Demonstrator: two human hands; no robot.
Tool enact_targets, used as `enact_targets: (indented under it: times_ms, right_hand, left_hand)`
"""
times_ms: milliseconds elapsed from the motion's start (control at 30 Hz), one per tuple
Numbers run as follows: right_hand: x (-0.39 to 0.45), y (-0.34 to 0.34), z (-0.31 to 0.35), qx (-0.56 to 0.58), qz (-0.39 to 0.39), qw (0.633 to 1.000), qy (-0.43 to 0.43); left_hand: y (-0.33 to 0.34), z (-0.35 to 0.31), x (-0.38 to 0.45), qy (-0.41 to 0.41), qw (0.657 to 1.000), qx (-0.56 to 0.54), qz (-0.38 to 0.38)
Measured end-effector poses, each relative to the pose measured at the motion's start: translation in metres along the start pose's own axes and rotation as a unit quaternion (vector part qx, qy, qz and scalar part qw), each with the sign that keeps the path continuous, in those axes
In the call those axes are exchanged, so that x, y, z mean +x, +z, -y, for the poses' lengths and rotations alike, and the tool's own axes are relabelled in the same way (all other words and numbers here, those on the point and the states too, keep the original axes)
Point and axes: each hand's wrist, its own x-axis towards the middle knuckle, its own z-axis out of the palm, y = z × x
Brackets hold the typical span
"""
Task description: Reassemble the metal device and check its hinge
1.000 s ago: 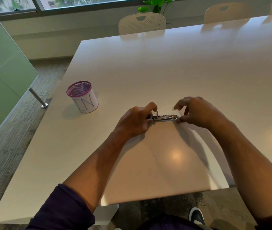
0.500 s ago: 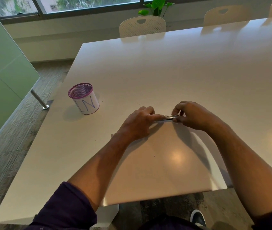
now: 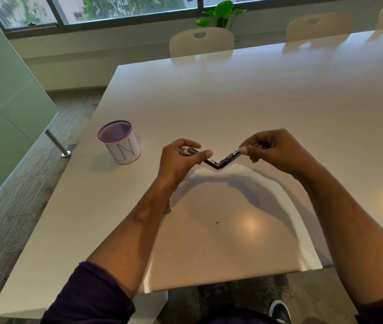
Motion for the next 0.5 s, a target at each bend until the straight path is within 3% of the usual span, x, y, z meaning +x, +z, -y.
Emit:
enact_targets:
  times_ms: [133, 267, 400, 500]
  right_hand:
    - [0.008, 0.019, 0.014, 0.015, -0.028, 0.999, -0.001]
    - [0.013, 0.033, 0.022, 0.000, -0.041, 0.999, -0.005]
    - [0.014, 0.044, 0.020, -0.016, -0.046, 0.998, 0.029]
    - [0.011, 0.051, 0.015, 0.027, 0.003, 0.996, 0.085]
  left_hand:
    - [0.018, -0.002, -0.014, -0.058, 0.990, -0.123, 0.038]
    - [0.034, -0.003, -0.031, -0.058, 0.983, -0.134, 0.111]
    - [0.040, -0.001, -0.041, -0.103, 0.975, -0.159, 0.112]
    - [0.041, -0.001, -0.044, -0.119, 0.972, -0.170, 0.114]
